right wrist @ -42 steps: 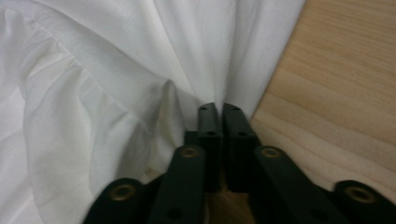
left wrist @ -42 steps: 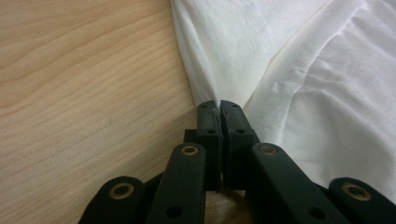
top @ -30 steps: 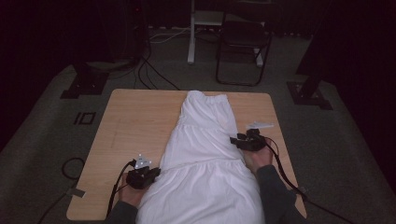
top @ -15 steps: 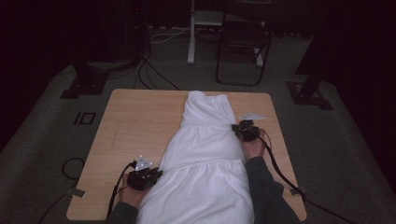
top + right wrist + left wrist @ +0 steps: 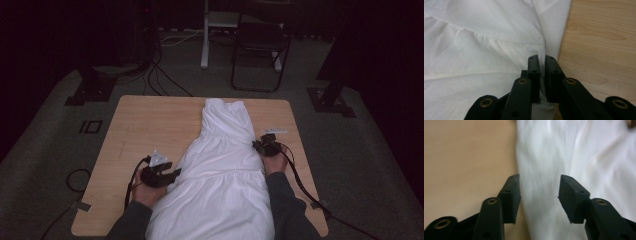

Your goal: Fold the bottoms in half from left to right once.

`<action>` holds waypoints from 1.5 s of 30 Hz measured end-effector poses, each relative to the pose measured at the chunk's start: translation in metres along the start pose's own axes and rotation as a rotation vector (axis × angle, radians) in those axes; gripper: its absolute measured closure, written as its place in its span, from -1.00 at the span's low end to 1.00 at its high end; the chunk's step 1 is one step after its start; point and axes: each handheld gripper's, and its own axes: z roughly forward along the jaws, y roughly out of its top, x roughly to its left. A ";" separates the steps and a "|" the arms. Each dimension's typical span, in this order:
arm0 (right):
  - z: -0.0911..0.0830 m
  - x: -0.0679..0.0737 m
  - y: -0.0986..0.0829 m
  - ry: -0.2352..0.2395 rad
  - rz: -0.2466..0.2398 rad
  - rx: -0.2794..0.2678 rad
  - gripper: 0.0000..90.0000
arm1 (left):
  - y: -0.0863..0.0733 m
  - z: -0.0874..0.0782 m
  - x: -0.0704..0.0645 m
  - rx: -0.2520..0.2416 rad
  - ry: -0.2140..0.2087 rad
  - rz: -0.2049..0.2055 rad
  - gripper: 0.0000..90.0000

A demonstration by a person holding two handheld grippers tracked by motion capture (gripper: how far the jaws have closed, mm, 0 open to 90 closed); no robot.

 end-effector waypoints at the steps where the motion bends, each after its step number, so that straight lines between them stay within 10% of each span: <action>1: 0.000 0.000 0.000 -0.001 -0.003 0.002 0.85 | 0.012 0.006 0.000 -0.009 0.004 0.005 0.11; 8: 0.001 -0.001 0.000 0.009 0.014 -0.005 0.84 | 0.047 0.087 0.002 0.093 0.069 -0.016 0.03; 11: 0.001 -0.002 0.000 0.016 0.020 -0.010 0.83 | 0.034 0.103 0.006 0.141 0.109 -0.008 0.57; 14: -0.001 0.001 -0.004 0.022 0.027 -0.019 0.83 | 0.021 0.094 0.003 0.104 0.122 -0.023 0.92; 27: -0.066 0.050 -0.068 0.175 -0.107 0.050 0.80 | -0.058 0.014 -0.041 0.048 0.141 -0.041 0.89; 31: -0.073 0.053 -0.073 0.198 -0.111 0.078 0.72 | -0.061 0.012 -0.044 0.045 0.153 -0.018 0.85; 32: -0.081 0.051 -0.065 0.226 -0.145 0.064 0.35 | -0.059 0.014 -0.045 0.048 0.160 -0.009 0.83; 35: -0.085 0.045 -0.045 0.237 -0.113 -0.020 0.19 | -0.058 0.015 -0.044 0.042 0.153 -0.012 0.82; 41: -0.054 0.038 0.010 0.274 -0.061 -0.064 0.46 | -0.059 0.015 -0.041 0.033 0.138 -0.029 0.79; 45: -0.019 0.046 0.032 0.303 -0.038 -0.035 0.23 | -0.059 0.016 -0.040 0.029 0.137 -0.035 0.79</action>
